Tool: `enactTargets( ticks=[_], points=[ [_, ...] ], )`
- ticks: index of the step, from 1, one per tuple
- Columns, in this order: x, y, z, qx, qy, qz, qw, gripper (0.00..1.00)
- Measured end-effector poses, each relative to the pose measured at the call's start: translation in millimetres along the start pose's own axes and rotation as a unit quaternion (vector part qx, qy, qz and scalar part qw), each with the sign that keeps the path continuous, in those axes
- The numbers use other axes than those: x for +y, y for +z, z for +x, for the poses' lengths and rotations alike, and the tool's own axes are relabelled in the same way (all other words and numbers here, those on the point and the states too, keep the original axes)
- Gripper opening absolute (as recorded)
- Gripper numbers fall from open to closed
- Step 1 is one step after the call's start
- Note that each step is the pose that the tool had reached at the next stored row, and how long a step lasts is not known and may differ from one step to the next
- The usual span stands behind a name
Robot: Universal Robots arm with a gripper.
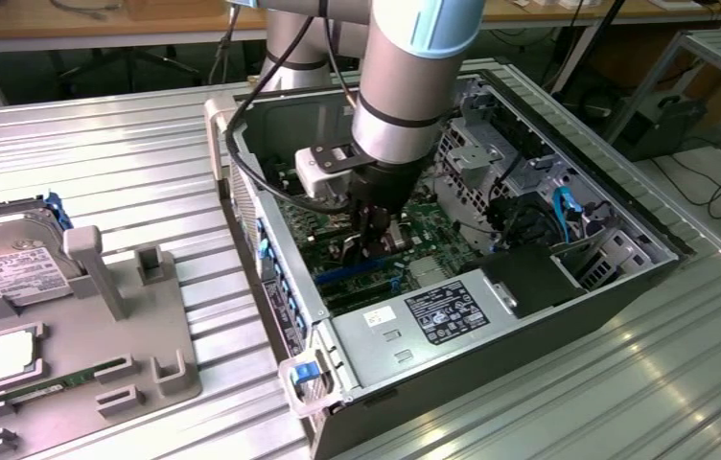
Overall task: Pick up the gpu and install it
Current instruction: 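Insert the gpu into the slot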
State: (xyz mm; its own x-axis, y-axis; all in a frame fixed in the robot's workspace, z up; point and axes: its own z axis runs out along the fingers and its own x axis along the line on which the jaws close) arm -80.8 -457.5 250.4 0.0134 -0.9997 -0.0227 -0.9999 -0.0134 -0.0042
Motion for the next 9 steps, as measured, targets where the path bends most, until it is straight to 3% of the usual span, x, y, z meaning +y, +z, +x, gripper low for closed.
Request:
enactTargets(
  ticks=[9],
  points=[
    [1.3,3.9,-2.4,0.0003,0.000,-0.0001,1.0000,0.27]
  ],
)
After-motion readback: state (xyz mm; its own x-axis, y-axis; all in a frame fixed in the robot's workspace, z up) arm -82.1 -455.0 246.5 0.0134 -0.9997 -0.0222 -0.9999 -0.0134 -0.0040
